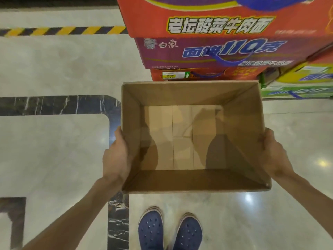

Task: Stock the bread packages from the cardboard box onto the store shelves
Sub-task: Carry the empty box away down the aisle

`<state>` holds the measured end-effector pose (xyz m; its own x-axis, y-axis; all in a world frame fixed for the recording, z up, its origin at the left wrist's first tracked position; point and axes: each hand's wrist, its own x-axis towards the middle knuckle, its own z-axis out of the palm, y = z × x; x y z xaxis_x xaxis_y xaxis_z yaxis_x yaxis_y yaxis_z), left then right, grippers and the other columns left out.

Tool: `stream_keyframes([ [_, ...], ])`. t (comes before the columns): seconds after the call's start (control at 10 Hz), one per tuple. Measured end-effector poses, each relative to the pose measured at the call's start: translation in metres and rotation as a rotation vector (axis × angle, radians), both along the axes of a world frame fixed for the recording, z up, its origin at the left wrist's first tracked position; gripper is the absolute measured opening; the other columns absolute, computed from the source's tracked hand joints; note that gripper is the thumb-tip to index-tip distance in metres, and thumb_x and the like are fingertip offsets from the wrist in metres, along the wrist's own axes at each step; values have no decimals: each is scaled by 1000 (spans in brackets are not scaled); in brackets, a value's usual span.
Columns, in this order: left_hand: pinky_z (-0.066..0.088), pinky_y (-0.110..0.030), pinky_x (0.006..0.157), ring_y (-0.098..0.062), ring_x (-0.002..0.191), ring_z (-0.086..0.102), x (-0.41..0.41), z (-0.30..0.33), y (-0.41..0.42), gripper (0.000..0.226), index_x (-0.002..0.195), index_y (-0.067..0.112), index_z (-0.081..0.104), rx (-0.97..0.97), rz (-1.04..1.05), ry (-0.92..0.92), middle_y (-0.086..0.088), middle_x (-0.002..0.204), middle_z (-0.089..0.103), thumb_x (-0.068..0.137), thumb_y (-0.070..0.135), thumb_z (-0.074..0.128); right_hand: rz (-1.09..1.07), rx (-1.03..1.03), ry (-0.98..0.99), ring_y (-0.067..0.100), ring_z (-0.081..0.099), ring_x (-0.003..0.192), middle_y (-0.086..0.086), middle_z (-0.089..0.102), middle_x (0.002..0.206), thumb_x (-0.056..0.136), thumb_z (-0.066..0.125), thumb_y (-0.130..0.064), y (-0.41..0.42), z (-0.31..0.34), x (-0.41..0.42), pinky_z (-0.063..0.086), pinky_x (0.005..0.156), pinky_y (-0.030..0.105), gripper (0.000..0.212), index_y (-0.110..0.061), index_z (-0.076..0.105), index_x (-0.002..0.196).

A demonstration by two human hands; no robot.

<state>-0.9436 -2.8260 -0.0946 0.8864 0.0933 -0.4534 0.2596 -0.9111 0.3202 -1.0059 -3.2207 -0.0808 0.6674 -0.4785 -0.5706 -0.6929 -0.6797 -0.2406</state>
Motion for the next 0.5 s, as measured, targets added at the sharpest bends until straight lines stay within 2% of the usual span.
stream_keyframes([
  [0.1, 57, -46, 76, -35, 84, 66, 17, -7, -3, 32, 139, 27, 25, 13, 62, 12, -11, 112, 68, 108, 21, 32, 14, -32, -29, 53, 61, 94, 31, 64, 115, 108, 40, -12, -8, -5, 13, 43, 74, 47, 30, -5, 38, 137],
  [0.2, 59, -51, 85, -31, 90, 65, 16, -7, -6, 34, 144, 33, 23, -10, 116, 50, -8, 122, 66, 110, 28, 28, 31, -7, -50, 43, 57, 85, 32, 64, 114, 109, 36, -13, -8, -5, 12, 40, 73, 44, 30, -4, 37, 138],
  [0.3, 58, -51, 86, -27, 89, 62, 11, -2, -6, 37, 147, 31, 21, -36, 115, 57, -7, 125, 65, 110, 29, 27, 2, 33, -60, 36, 52, 82, 32, 64, 113, 111, 32, -15, -8, -7, 9, 41, 73, 43, 30, -4, 36, 139],
  [0.4, 60, -54, 86, -36, 95, 68, 14, 7, -6, 41, 147, 28, 18, -51, 49, 54, -11, 128, 65, 109, 27, 35, -21, 83, -3, 42, 59, 92, 31, 63, 122, 112, 31, -23, -10, -3, 16, 48, 78, 48, 34, -8, 33, 143],
  [0.5, 58, -53, 89, -39, 106, 69, 16, 26, -3, 52, 156, 27, 14, -32, -5, 65, -12, 141, 59, 109, 39, 34, -17, 84, 39, 49, 60, 119, 26, 56, 142, 110, 39, -27, -4, 17, 24, 51, 94, 53, 49, -10, 26, 154],
])
